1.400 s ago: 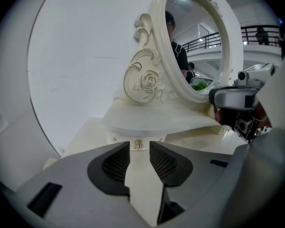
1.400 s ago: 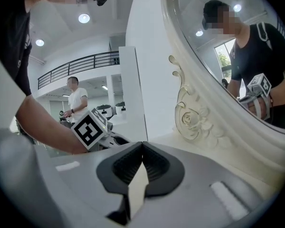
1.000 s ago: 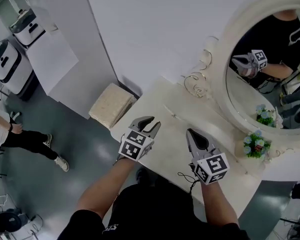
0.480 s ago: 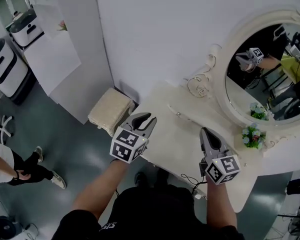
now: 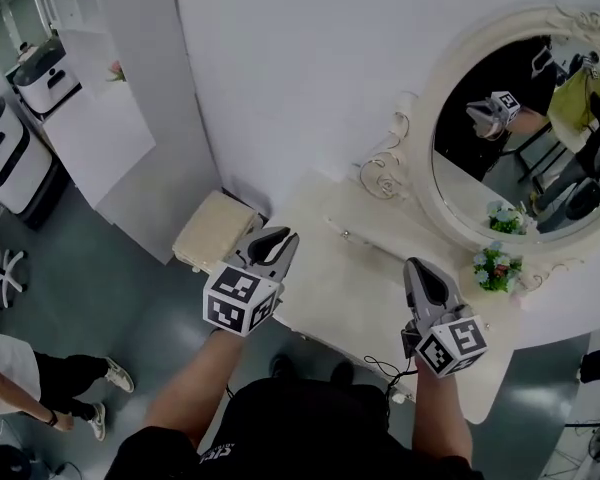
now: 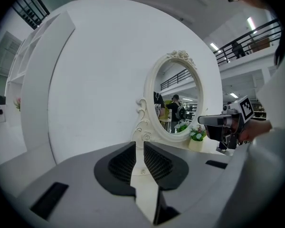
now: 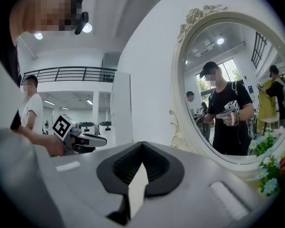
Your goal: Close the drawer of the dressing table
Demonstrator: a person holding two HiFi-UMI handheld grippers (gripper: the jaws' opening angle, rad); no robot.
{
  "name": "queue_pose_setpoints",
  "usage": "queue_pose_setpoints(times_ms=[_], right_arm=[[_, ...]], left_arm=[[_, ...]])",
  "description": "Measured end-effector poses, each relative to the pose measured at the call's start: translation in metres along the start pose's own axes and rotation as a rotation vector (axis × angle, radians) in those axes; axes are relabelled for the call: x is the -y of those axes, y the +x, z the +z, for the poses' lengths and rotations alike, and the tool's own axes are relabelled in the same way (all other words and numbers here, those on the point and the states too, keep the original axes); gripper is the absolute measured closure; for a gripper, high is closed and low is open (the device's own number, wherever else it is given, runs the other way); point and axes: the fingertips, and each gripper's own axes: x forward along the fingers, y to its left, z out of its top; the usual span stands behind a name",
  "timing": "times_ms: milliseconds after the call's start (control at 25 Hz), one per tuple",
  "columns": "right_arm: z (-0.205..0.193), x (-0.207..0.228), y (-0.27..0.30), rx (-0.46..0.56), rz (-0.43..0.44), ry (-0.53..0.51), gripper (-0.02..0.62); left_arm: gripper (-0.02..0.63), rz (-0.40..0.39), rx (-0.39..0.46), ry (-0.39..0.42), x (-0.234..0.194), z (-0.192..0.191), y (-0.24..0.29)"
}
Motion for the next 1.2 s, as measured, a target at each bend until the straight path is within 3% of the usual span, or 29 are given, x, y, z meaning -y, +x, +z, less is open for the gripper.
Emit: queue_pose_setpoints(times_ms=[560,1200], right_arm=[[0.004,0.053,-0.028,0.021,0.056,-0.007,0.588],[0.005,0.067,-0.032,0.025,0.093,0.01,0.588]], left_arm=[[0.578,0.057,0.027,-0.009,0.048,0.022,0.033],[0.58,0.073,0.031,-0.017,0.061,0.025,0.041]])
